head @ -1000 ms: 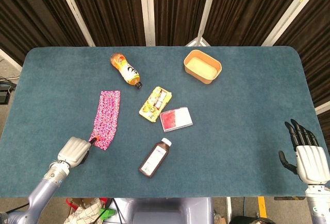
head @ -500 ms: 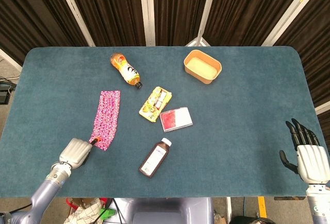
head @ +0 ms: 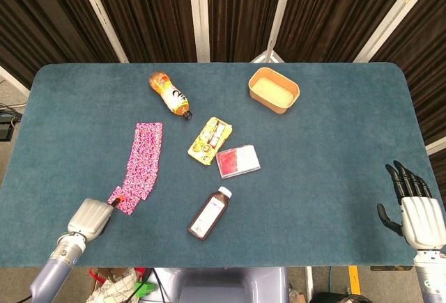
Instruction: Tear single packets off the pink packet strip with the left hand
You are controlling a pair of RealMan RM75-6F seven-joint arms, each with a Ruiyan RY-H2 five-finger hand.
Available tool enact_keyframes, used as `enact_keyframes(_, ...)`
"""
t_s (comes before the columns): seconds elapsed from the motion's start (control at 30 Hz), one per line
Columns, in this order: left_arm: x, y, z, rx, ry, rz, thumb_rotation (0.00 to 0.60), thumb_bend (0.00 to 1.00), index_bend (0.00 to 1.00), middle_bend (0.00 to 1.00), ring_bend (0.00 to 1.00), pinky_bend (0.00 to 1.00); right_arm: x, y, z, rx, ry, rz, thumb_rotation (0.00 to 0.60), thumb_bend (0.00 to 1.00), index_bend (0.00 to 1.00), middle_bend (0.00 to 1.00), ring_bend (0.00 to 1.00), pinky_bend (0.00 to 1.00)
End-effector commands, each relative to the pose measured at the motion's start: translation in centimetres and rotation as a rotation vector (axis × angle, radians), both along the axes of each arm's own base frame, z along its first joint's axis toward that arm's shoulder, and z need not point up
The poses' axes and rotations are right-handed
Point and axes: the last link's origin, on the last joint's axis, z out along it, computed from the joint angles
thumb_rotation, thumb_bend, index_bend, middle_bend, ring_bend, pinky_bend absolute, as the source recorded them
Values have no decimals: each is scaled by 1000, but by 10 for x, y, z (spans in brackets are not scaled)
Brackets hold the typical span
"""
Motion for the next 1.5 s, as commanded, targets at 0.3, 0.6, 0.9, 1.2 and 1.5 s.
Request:
enact_keyframes(0.3, 5, -21, 11, 11, 11, 1, 600, 906, 179, 887, 725, 653, 1, 0, -2, 4, 3, 1, 600, 412, 32, 56, 106, 152)
enact_keyframes(0.6, 15, -17, 18, 49, -51, -37, 600, 906, 179, 887, 725, 653, 1, -1, -2, 6, 4, -2, 600, 411, 32, 56, 106, 152)
enact_keyframes(0.9, 31, 14, 24, 95, -139, -94, 600, 906, 180, 887, 725, 653, 1, 0, -5, 18, 9, -2, 600, 412, 32, 56, 106, 152)
enact_keyframes(1.2, 34, 47, 3, 18, -102, -89, 600, 906, 180, 887, 725, 653, 0, -1, -3, 9, 6, -4, 600, 411, 32, 56, 106, 152)
enact_keyframes(1.5, 35, 54, -11, -15, -64, -73, 600, 906, 182, 887, 725, 653, 0, -1, -2, 7, 2, -4, 600, 412, 32, 55, 106, 152)
